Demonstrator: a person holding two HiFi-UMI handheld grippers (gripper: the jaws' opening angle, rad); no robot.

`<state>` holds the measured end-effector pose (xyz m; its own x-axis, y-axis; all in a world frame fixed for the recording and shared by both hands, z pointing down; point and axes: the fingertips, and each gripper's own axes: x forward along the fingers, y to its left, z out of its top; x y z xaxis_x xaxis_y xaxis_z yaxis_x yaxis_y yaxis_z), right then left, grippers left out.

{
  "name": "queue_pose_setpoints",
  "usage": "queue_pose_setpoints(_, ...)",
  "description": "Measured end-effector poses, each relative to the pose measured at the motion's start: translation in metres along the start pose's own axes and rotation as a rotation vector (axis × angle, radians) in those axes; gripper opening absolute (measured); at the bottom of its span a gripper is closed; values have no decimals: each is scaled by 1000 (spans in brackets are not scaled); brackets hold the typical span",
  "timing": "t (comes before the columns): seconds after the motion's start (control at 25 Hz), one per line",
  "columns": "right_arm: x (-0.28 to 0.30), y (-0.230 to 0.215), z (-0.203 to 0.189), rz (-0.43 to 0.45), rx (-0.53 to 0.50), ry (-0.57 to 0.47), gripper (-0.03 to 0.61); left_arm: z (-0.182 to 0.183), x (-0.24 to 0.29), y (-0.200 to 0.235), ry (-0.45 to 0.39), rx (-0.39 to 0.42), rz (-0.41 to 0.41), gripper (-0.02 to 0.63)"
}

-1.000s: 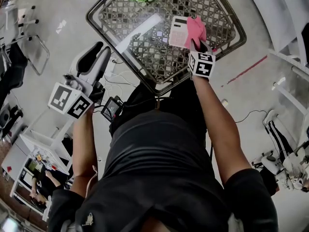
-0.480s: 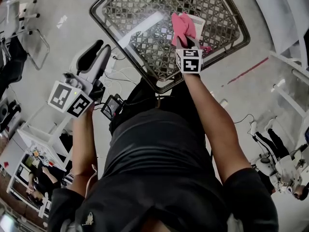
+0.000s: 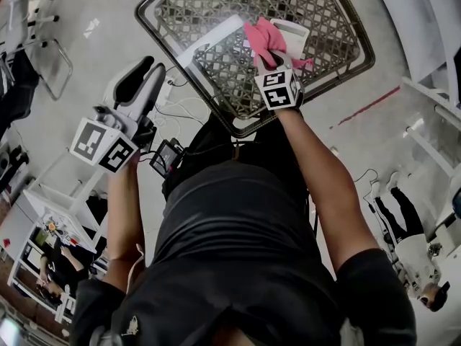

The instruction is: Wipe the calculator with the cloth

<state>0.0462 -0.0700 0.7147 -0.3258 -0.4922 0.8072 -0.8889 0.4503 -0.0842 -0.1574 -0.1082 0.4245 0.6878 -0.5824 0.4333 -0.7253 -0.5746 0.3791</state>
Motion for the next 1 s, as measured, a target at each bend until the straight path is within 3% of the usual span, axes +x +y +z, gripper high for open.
queue_pose_setpoints(0.4,-11,-16,-15,7,-106,19,84,5,9,1,6,2,-8,170)
queue_pose_setpoints(1.0,-46,-74,-55,-85,-28,62,84,14,34,-3,23,5,-42,170)
